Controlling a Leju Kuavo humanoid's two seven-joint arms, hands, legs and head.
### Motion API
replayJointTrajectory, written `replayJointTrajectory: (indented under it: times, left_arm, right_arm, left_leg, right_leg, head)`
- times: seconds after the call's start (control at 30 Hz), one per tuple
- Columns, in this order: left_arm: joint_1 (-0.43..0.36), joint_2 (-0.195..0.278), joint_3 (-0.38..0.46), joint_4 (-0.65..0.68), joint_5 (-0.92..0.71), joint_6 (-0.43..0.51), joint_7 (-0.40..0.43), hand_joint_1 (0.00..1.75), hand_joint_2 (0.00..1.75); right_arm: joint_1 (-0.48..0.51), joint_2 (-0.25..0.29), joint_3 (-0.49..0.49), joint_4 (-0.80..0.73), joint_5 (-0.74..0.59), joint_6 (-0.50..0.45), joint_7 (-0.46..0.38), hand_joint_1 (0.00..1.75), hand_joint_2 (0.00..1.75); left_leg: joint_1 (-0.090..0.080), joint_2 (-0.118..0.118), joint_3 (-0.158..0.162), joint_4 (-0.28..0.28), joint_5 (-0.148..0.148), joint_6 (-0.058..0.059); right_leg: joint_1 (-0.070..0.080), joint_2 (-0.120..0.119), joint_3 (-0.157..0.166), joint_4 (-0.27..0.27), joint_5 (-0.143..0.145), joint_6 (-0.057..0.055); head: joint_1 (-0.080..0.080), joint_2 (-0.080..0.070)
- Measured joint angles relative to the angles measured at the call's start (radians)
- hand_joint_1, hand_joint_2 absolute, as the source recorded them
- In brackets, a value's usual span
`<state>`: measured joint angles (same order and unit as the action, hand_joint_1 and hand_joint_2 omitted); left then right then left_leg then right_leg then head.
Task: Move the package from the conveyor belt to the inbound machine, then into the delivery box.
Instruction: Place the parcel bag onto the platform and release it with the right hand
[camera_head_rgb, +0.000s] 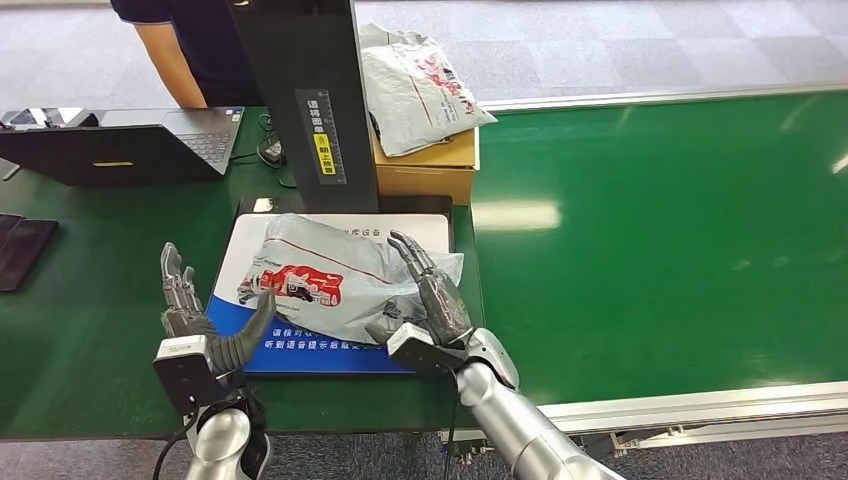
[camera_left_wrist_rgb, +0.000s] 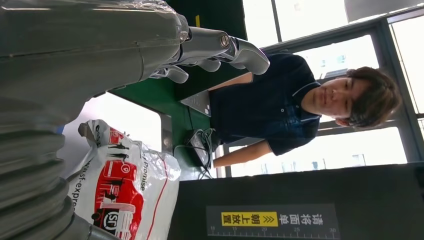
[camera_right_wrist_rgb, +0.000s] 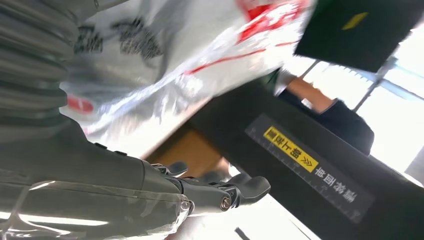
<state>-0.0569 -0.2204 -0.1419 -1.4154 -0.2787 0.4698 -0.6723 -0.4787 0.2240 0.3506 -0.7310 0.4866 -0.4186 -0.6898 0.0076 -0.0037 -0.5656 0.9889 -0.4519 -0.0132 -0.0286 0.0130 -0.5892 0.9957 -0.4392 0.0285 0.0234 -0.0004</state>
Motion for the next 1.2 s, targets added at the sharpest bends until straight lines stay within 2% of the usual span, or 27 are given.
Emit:
replayJointTrajectory:
  times: [0.07, 0.17, 0.4, 0.6, 0.83, 1.0, 1.2]
  left_arm:
    - [0.0, 0.001, -0.002, 0.0, 0.0, -0.002, -0.002, 0.0, 1.75]
    - [0.0, 0.002, -0.003, 0.001, 0.0, -0.002, -0.004, 0.0, 1.75]
    - [0.0, 0.005, -0.003, 0.001, -0.014, 0.005, -0.003, 0.0, 1.75]
    - [-0.001, 0.016, -0.003, 0.001, -0.092, 0.013, 0.033, 0.0, 1.75]
    - [-0.032, 0.034, -0.006, 0.001, -0.312, -0.019, 0.124, 0.0, 1.75]
    - [-0.081, 0.06, -0.023, 0.001, -0.459, -0.101, 0.198, 0.0, 1.75]
    - [-0.171, 0.102, -0.051, 0.03, -0.553, -0.255, 0.278, 0.0, 1.75]
  right_arm:
    - [0.031, -0.006, -0.012, -0.067, -0.108, 0.112, 0.004, 0.0, 1.75]
    - [0.065, -0.018, -0.03, -0.146, -0.215, 0.227, 0.009, 0.0, 1.75]
    - [0.14, -0.043, -0.081, -0.326, -0.385, 0.386, -0.002, 0.0, 1.75]
    - [0.243, -0.062, -0.118, -0.536, -0.43, 0.397, -0.005, 0.0, 1.75]
    - [0.389, -0.072, -0.164, -0.795, -0.427, 0.359, -0.005, 0.0, 1.75]
    - [0.445, -0.072, -0.216, -0.907, -0.442, 0.374, -0.005, 0.0, 1.75]
    - [0.461, -0.072, -0.253, -0.947, -0.442, 0.379, -0.005, 0.0, 1.75]
  left_leg:
    - [0.0, 0.0, 0.0, 0.0, 0.0, 0.0]
    - [0.0, 0.0, 0.0, 0.0, 0.0, 0.0]
    - [0.0, 0.0, 0.0, 0.0, 0.0, 0.0]
    - [0.0, 0.0, 0.0, 0.0, 0.0, 0.0]
    - [0.0, 0.0, 0.0, 0.0, 0.0, 0.0]
    - [0.0, 0.0, 0.0, 0.0, 0.0, 0.0]
    - [0.0, 0.0, 0.0, 0.0, 0.0, 0.0]
  right_leg:
    - [0.0, 0.0, 0.0, 0.0, 0.0, 0.0]
    - [0.0, 0.0, 0.0, 0.0, 0.0, 0.0]
    - [0.0, 0.0, 0.0, 0.0, 0.0, 0.0]
    - [0.0, 0.0, 0.0, 0.0, 0.0, 0.0]
    - [0.0, 0.0, 0.0, 0.0, 0.0, 0.0]
    - [0.0, 0.0, 0.0, 0.0, 0.0, 0.0]
    - [0.0, 0.0, 0.0, 0.0, 0.0, 0.0]
  head:
    - [0.0, 0.0]
    - [0.0, 0.0]
    - [0.0, 0.0]
    - [0.0, 0.0]
    - [0.0, 0.0]
    - [0.0, 0.0]
    - [0.0, 0.0]
